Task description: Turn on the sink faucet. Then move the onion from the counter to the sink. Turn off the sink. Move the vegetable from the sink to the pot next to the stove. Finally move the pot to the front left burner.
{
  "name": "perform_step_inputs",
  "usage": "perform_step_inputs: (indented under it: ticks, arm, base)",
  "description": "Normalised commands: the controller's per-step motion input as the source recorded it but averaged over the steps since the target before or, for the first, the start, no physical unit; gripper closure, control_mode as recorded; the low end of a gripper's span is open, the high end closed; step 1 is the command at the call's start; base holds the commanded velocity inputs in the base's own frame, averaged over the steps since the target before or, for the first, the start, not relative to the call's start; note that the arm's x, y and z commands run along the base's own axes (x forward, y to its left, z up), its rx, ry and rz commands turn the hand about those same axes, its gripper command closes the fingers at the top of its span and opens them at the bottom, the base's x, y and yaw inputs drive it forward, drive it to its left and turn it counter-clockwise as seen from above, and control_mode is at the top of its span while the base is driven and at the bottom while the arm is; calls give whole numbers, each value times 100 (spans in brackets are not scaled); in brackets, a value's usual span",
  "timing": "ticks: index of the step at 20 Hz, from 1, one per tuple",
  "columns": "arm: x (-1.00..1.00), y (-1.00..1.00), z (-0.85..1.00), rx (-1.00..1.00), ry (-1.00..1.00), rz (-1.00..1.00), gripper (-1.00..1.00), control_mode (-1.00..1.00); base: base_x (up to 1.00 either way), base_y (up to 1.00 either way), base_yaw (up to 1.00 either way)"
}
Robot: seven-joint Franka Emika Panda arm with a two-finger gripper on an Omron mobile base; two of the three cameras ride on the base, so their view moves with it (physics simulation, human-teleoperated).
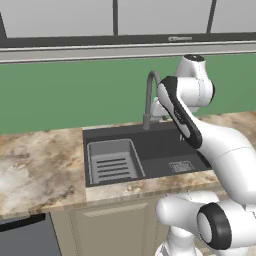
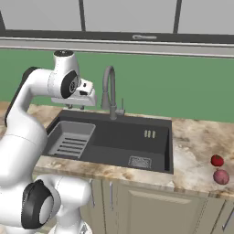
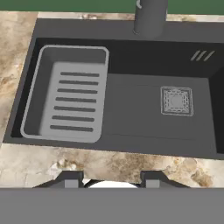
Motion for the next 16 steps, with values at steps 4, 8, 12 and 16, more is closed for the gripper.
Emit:
perform_step_inputs:
  ticks: [4,8,12,16]
  arm:
    - [-1,-7,-4,0,-5,0,-100,100]
    - [0,0,0,0,0,0,-100,100]
    - [0,0,0,0,0,0,-100,100]
    - [0,0,0,0,0,0,-100,100]
  base:
    - [0,-13,0]
    - [0,-85,0]
    - [0,-70,0]
    - [8,-58,0]
